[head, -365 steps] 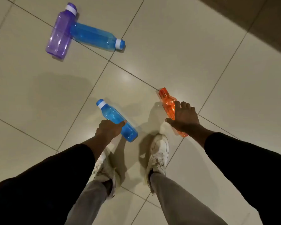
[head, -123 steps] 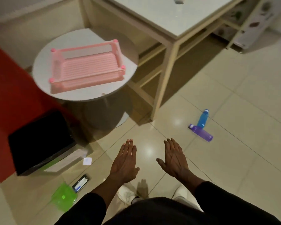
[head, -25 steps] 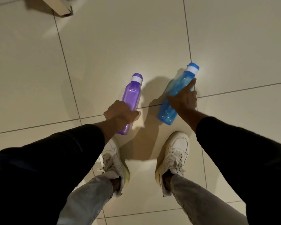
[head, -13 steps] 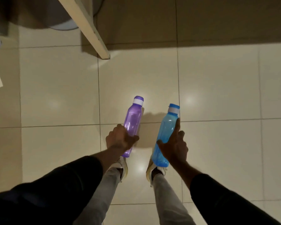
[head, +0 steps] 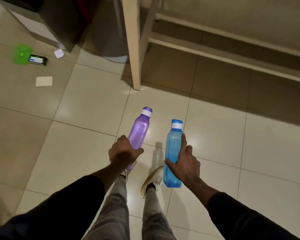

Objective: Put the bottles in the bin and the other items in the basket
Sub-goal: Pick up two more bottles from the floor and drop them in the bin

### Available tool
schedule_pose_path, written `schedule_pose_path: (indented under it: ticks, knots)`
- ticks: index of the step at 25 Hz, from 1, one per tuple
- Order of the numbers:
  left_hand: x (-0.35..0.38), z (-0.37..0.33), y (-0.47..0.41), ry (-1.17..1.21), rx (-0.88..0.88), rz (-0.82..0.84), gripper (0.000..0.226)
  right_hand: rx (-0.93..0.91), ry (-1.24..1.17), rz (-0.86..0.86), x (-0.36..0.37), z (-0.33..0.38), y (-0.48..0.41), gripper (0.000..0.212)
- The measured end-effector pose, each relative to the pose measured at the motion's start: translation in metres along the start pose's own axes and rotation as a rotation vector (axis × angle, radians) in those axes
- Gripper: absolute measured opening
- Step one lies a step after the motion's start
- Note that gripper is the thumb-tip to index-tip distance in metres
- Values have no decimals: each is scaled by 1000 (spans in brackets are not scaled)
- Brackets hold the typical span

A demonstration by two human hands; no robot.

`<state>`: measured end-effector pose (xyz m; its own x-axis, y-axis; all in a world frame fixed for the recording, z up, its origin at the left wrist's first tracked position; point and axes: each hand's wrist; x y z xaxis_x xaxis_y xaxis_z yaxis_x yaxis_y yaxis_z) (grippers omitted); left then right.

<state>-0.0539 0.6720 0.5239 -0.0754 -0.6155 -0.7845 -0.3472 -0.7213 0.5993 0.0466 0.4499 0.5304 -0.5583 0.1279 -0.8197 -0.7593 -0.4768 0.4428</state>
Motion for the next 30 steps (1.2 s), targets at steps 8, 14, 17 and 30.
schedule_pose_path:
  ticks: [8, 14, 17, 30]
  knots:
    - [-71, 80, 48, 139, -173, -88, 74, -128, 58, 6, -42, 88, 14, 119]
    - [-135, 149, 19, 217, -238, -140, 68, -235, 87, 31, -30, 191, -4, 116]
    - [-178, 190, -11, 219, -254, -155, 68, -278, 67, 21, -12, 251, -14, 115]
    - [-275, 282, -108, 271, -341, -194, 69, -446, 52, 39, 26, 445, -82, 114]
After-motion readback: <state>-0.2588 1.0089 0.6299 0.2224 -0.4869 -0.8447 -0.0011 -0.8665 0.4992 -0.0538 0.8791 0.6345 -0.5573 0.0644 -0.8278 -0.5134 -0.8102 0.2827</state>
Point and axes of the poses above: each hand's wrist, its own y-axis away from the middle knuckle, its own x-axis out of the palm, z = x × y, and after that the axes turned 9 degrees about -x, right-handed
